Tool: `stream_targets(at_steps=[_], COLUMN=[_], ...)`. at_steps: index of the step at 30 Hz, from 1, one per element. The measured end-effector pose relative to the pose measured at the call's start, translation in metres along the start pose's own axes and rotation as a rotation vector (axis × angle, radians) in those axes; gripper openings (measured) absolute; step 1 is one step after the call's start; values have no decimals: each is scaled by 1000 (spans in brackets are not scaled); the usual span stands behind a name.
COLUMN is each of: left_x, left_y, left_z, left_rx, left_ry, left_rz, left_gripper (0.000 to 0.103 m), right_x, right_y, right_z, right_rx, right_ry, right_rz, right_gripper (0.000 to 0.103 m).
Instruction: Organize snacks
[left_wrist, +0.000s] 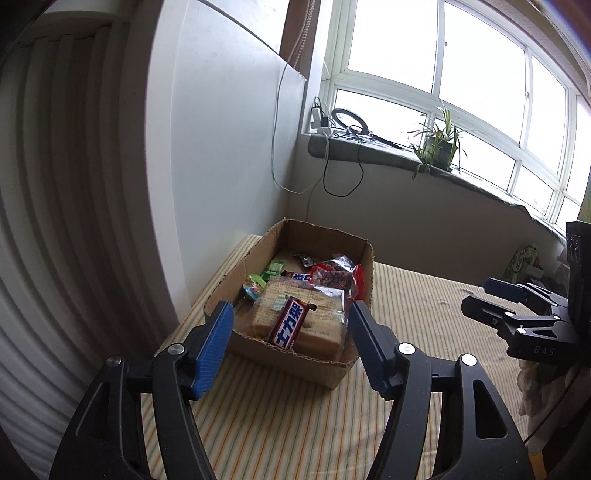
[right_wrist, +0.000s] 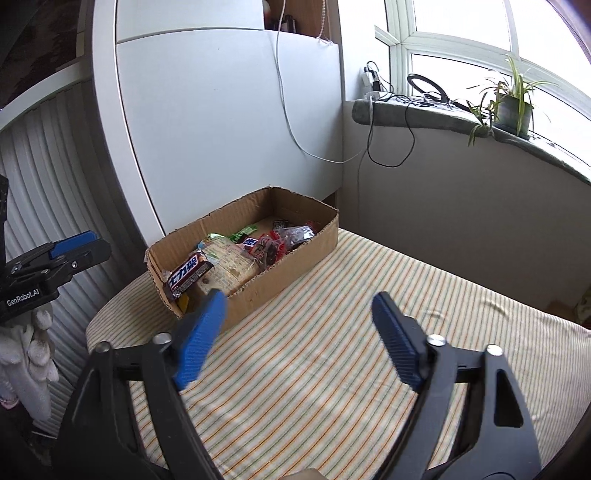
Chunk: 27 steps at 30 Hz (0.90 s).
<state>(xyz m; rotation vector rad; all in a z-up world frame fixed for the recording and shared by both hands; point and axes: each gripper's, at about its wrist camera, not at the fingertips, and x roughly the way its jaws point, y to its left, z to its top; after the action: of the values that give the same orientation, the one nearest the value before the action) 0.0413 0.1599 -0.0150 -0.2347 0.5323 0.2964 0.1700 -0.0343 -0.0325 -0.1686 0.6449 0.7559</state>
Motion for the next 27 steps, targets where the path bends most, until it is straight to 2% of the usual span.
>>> stream_targets(at_steps=[3, 16, 27], left_x=[-2, -17, -22], left_y=[-2, -10, -10], left_z=[-3, -6, -7], left_rx=[-6, 8, -24], left_ry=[1, -34, -41], left_rz=[30, 103, 119], left_gripper=[73, 75, 76], right_x=[-8, -21, -24], right_y=[-2, 3, 4], right_z=[-3, -4, -7], right_rx=[26, 17, -1], right_ry=[-16, -32, -28], right_rz=[-16, -44, -53], right_gripper=[100, 100, 100])
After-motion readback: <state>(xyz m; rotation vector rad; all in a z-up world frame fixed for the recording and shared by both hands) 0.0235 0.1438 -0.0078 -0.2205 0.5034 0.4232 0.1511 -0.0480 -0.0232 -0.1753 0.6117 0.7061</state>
